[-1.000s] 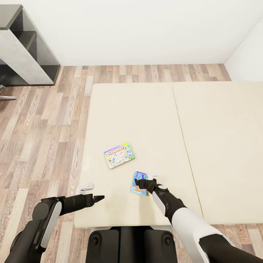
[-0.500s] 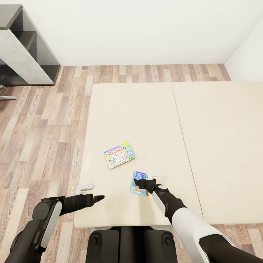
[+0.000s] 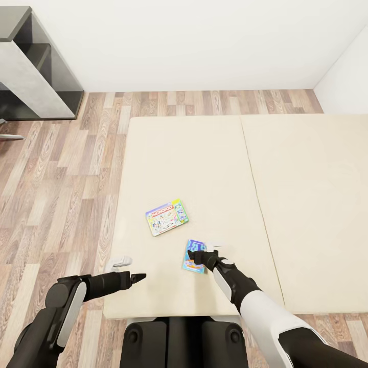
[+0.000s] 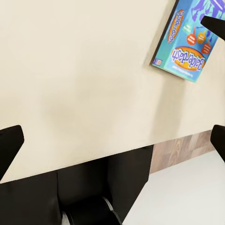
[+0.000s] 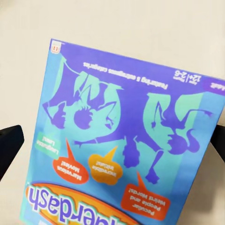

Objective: Put all the toys in the child's room - the three board games (two on the bed and one on the table), the two jigsaw puzzles on the table, and the tennis ball on the table - inside the toy box on the table in the child's room.

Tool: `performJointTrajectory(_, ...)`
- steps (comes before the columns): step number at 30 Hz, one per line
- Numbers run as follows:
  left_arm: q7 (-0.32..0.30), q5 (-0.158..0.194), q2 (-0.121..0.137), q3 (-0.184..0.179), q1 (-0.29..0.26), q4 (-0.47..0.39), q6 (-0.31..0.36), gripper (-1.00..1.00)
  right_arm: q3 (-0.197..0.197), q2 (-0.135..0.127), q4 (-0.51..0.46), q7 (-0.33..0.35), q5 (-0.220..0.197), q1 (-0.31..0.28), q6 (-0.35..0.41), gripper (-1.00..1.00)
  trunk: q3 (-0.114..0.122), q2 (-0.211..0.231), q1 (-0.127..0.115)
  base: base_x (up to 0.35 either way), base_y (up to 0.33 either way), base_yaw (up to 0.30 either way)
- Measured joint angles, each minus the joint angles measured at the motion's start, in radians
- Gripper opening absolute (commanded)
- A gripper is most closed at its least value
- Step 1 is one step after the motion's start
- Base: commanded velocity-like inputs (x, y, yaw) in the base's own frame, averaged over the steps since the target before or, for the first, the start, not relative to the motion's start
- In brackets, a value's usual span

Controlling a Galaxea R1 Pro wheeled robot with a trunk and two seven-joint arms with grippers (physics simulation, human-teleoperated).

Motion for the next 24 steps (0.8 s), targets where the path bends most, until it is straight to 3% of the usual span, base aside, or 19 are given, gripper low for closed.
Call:
performJointTrajectory(19,0.000,0.000,0.000,0.000,0.000,0.000,0.000,1.00,0.001,0.000,0.000,0.008,0.000,0.001,0.002,1.00,0.000,0.000,0.000,0.000,0.000,0.000)
performJointTrajectory(24,0.000,0.000,0.000,0.000,0.000,0.000,0.000,1.00,0.001,0.000,-0.001,0.039,0.000,0.001,0.002,1.00,0.000,0.000,0.000,0.000,0.000,0.000)
